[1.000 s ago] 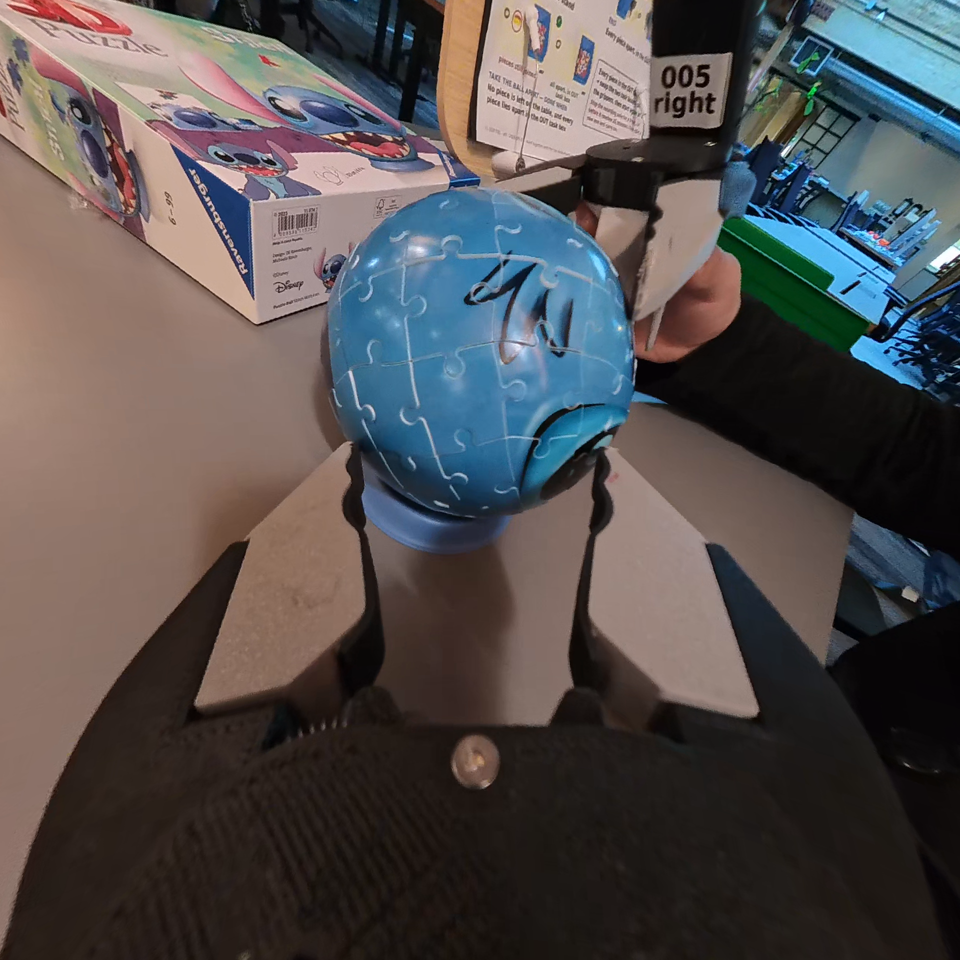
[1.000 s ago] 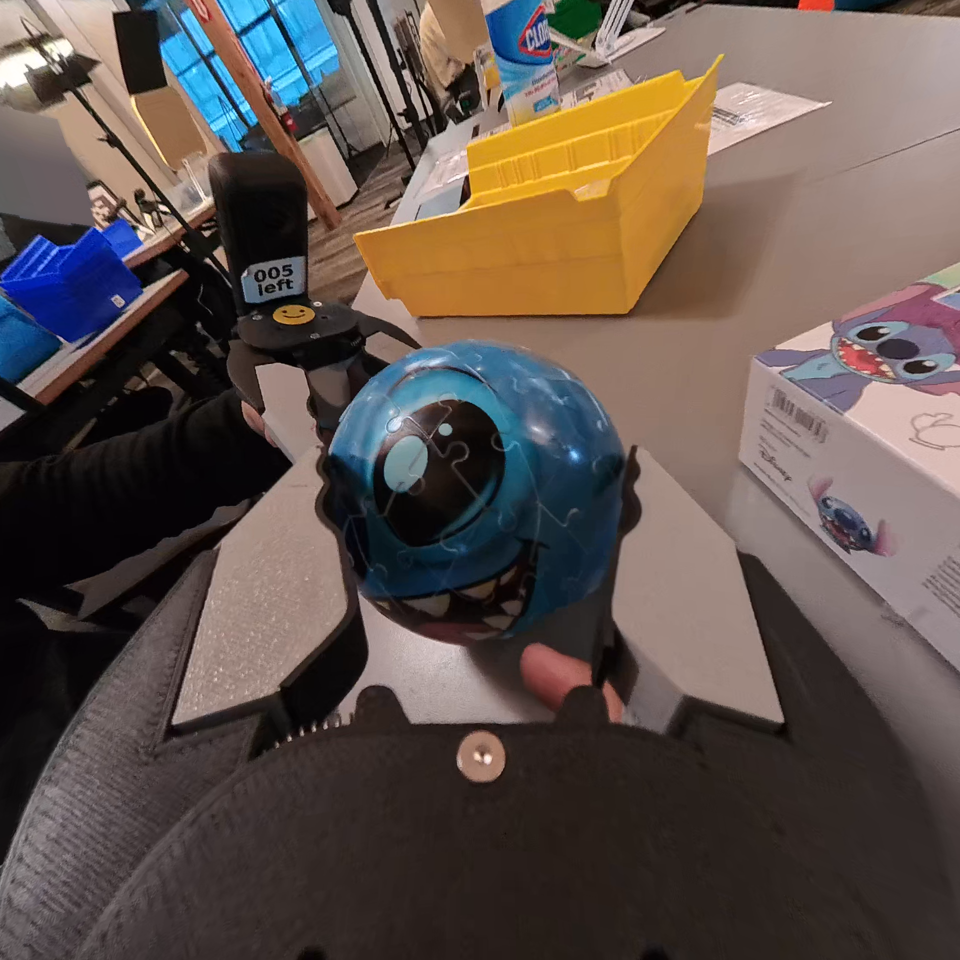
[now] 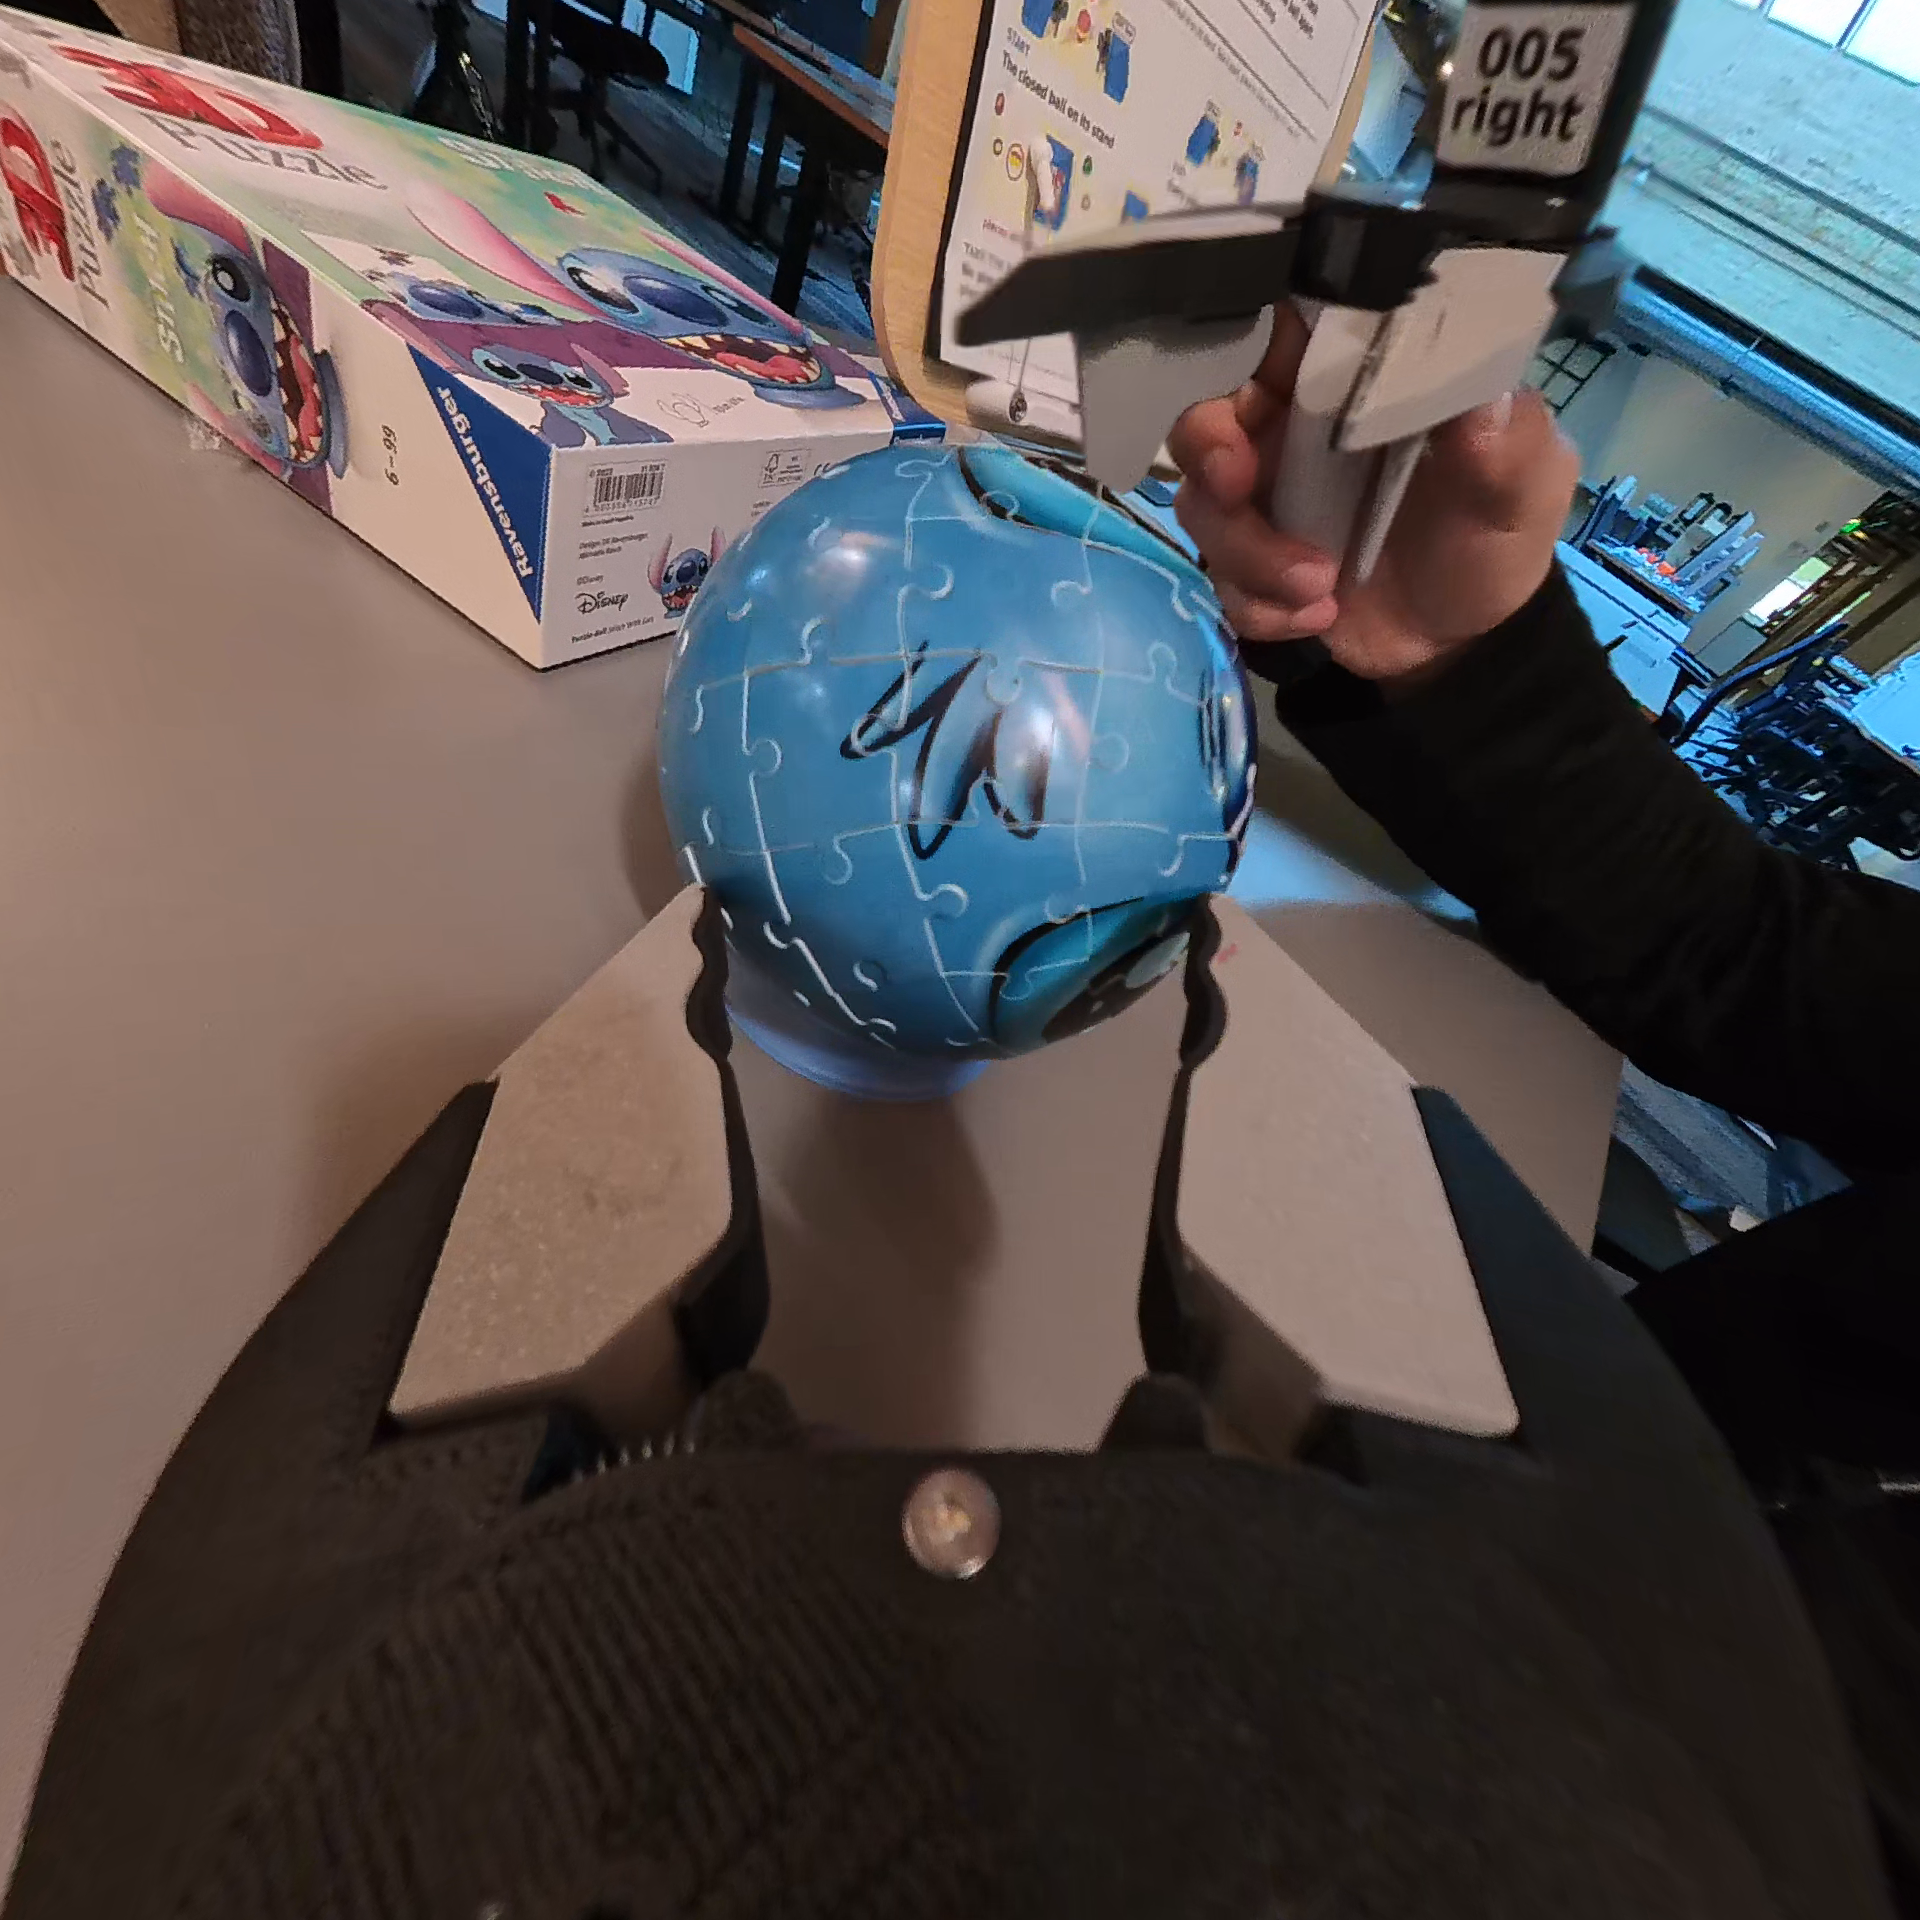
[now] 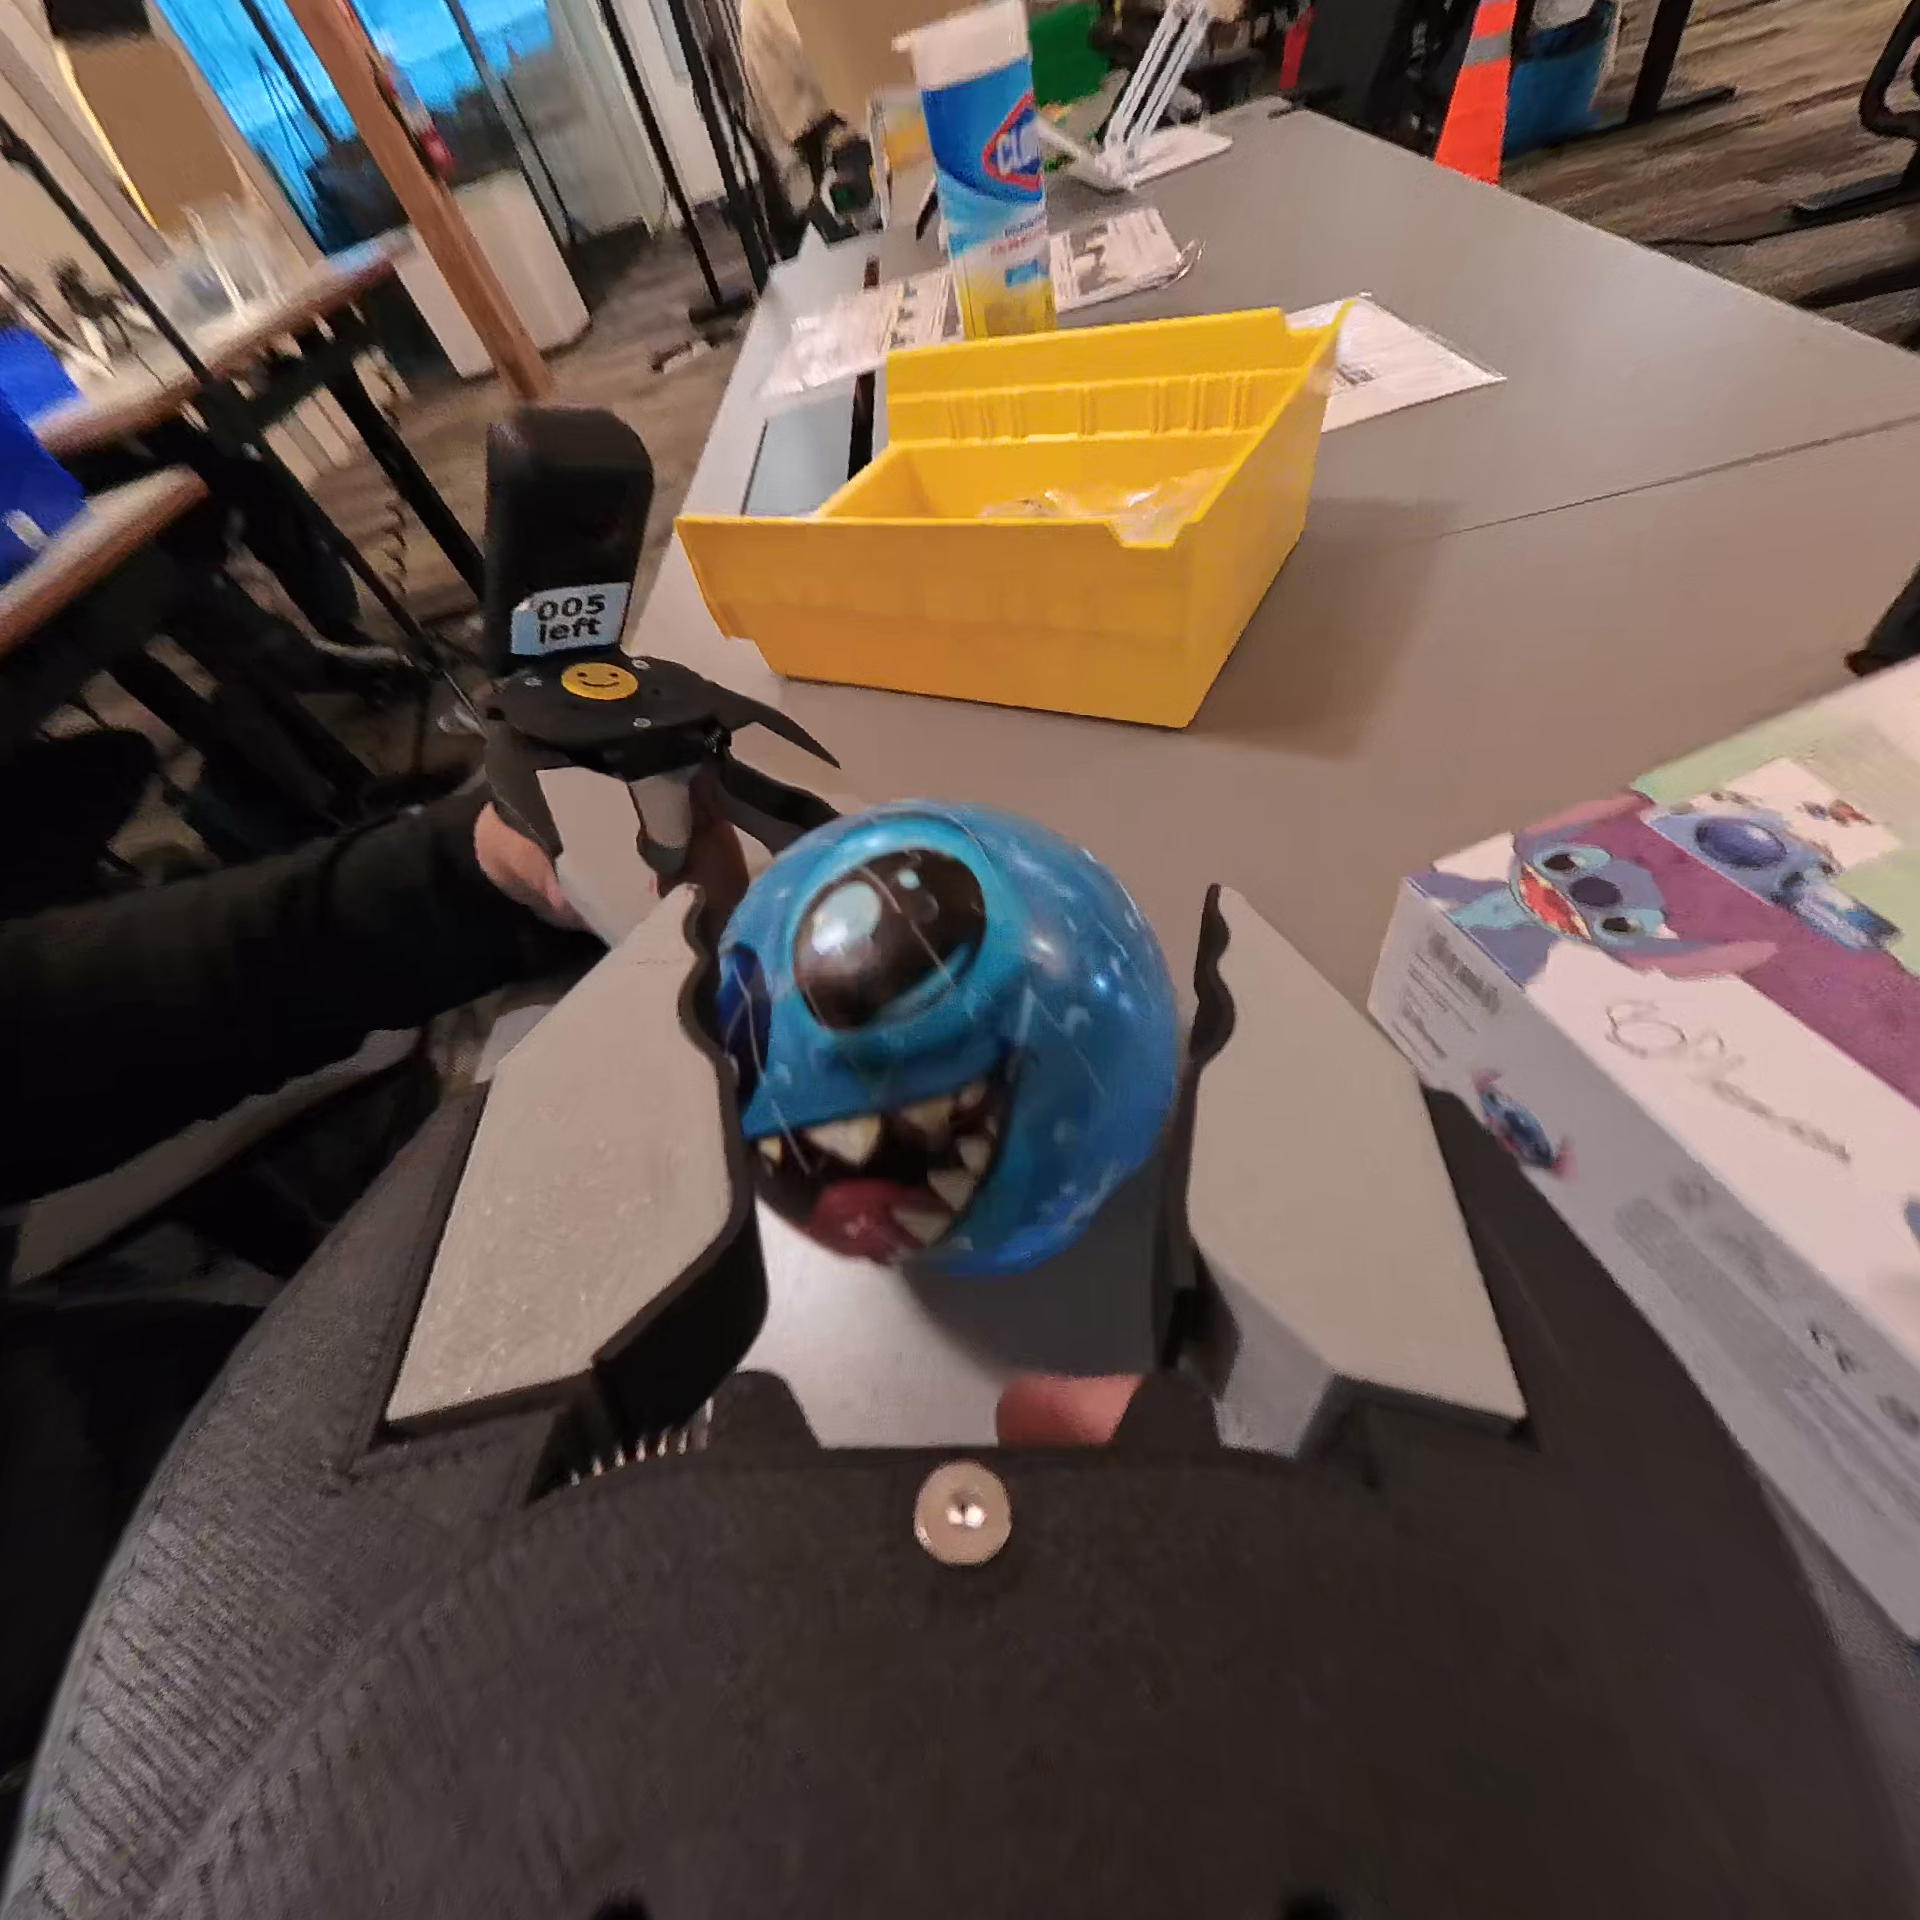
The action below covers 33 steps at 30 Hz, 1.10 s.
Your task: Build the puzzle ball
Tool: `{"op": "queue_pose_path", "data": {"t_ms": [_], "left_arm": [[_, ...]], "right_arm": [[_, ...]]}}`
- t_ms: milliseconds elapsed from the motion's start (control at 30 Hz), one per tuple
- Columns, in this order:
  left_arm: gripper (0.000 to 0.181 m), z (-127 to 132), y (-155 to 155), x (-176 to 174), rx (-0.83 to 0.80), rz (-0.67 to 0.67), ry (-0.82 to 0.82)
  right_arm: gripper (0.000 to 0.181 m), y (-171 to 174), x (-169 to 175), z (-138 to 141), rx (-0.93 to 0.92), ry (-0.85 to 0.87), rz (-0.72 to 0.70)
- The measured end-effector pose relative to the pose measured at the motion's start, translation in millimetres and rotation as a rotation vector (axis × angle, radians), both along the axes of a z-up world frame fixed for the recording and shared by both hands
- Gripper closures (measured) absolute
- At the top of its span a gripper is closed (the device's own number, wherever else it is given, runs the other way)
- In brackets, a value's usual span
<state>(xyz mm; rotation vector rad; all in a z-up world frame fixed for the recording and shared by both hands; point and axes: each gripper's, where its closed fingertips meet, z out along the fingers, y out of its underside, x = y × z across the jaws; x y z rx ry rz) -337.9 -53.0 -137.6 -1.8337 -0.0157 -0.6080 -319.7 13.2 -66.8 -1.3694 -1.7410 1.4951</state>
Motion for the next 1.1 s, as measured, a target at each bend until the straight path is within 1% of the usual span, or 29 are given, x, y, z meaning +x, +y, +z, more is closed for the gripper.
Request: {"op": "queue_pose_path", "data": {"t_ms": [67, 133, 233, 300, 367, 467, 533, 567, 600, 633, 667, 700, 733, 833, 900, 967, 1033, 1100], "left_arm": [[0.096, -1, -1, 0, -0.005, -0.004, 0.008], [0.096, -2, -2, 1, -0.005, -0.007, 0.008], [0.096, -1, -2, 1, 0.003, -0.012, -0.004], [0.097, 2, -2, 0, 0.018, -0.014, -0.007], [0.097, 9, -4, 0, 0.050, -0.019, -0.001], [0.098, 32, -6, -1, 0.114, -0.032, -0.018], [0.097, 43, -1, -4, 0.109, -0.022, 0.037], [0.094, 48, 3, -5, 0.102, -0.021, 0.076], [0.092, 53, 7, -4, 0.094, -0.030, 0.108], [0.091, 57, 12, -3, 0.083, -0.043, 0.130], [0.090, 59, 17, -2, 0.069, -0.058, 0.146], [0.090, 61, 22, 0, 0.052, -0.080, 0.161], [0.090, 60, 26, 4, 0.030, -0.109, 0.178], [0.090, 52, 34, 17, -0.035, -0.216, 0.271], [0.091, 49, 37, 18, -0.053, -0.243, 0.338], [0.092, 49, 37, 19, -0.069, -0.261, 0.345], [0.093, 48, 35, 16, -0.077, -0.259, 0.356], [0.093, 46, 32, 14, -0.076, -0.254, 0.369]], "right_arm": [[0.103, 21, 16, -7, -0.085, -0.004, -0.036], [0.114, 38, 30, -27, -0.180, -0.049, -0.061], [0.116, 43, 45, -65, -0.270, -0.162, -0.060], [0.116, 38, 47, -81, -0.260, -0.214, -0.054], [0.115, 30, 43, -91, -0.206, -0.245, -0.040], [0.109, 18, 36, -110, -0.123, -0.316, -0.020], [0.109, 8, 36, -107, -0.139, -0.298, 0.035], [0.115, -1, 41, -98, -0.164, -0.268, 0.112], [0.111, -13, 51, -87, -0.178, -0.232, 0.222], [0.113, -16, 60, -82, -0.159, -0.209, 0.286], [0.121, -9, 61, -84, -0.107, -0.204, 0.261], [0.109, 1, 59, -86, -0.066, -0.198, 0.217], [0.104, 5, 60, -85, -0.064, -0.189, 0.206], [0.105, 12, 60, -83, -0.129, -0.181, 0.201], [0.107, 21, 53, -92, -0.105, -0.197, 0.146], [0.113, 30, 44, -103, -0.051, -0.221, 0.083], [0.114, 27, 37, -110, -0.002, -0.240, 0.083], [0.119, 30, 27, -116, 0.057, -0.261, 0.041]]}}
